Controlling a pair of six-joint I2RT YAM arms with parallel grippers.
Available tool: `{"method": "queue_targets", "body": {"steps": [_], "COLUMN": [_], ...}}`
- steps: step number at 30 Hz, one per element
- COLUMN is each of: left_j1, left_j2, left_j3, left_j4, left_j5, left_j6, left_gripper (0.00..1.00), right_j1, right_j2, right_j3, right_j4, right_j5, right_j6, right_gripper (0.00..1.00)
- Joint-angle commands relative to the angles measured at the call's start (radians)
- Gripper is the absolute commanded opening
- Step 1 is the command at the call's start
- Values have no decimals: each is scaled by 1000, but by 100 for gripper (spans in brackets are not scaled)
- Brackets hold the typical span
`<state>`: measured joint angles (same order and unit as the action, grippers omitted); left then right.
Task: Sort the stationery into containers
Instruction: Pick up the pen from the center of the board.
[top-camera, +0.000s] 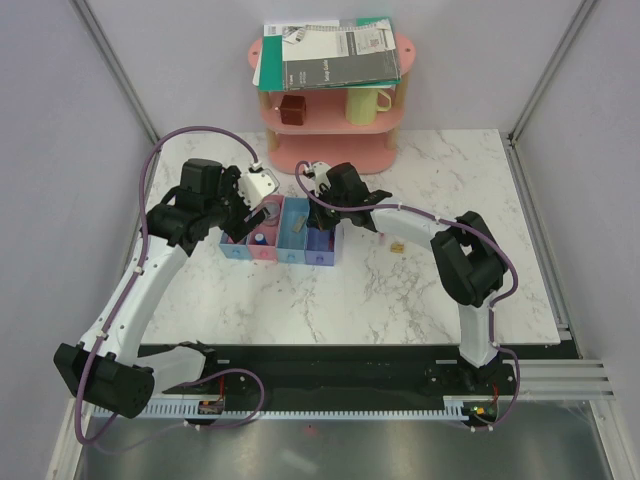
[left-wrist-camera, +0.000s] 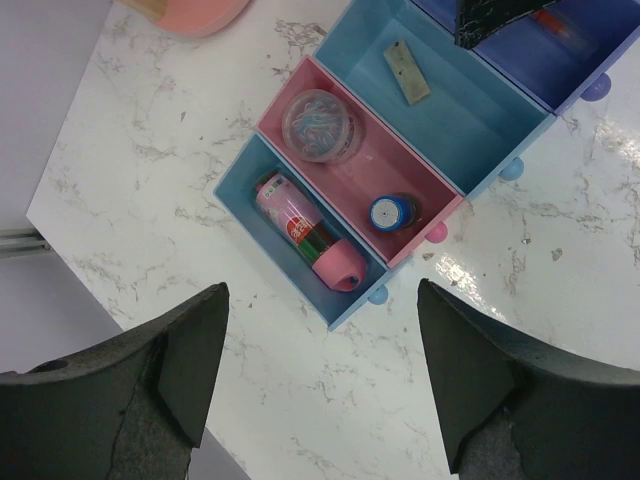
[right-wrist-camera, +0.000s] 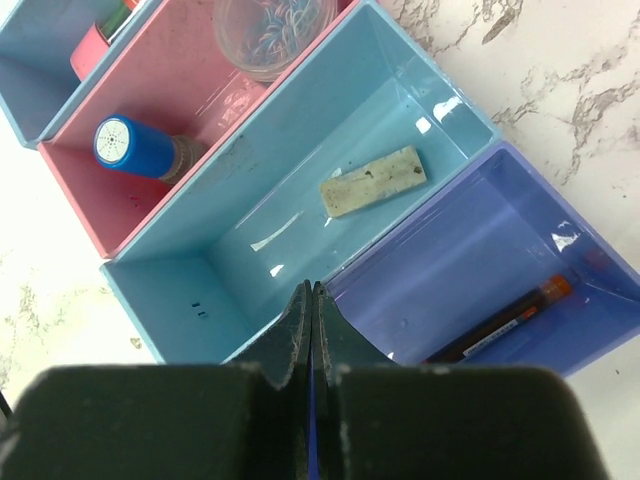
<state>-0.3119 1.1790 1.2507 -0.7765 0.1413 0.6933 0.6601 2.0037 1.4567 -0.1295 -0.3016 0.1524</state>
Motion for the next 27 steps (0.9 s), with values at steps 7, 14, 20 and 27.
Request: {"method": "queue_targets", "body": {"steps": [7, 14, 20, 27], "left_j1": [-7, -7, -7, -6], "left_j2": [-13, -5, -5, -21], "left_j3": [0, 0, -5, -20], "left_j4": [0, 0, 0, 0], "left_j5": [40, 55, 53, 47], "left_j6": [18, 12, 20, 35], "left_gripper": [83, 84, 100, 100], "right_j1": [-31, -155, -177, -197], "right_j2": [-210, -209, -100, -26], "right_j3": [22, -41, 10, -1], "right_j4": [-79, -108, -200, -240], "right_j5": [107, 251, 344, 381], "right_j6": [-140, -129, -113, -53], "right_gripper": [25, 63, 67, 68]}}
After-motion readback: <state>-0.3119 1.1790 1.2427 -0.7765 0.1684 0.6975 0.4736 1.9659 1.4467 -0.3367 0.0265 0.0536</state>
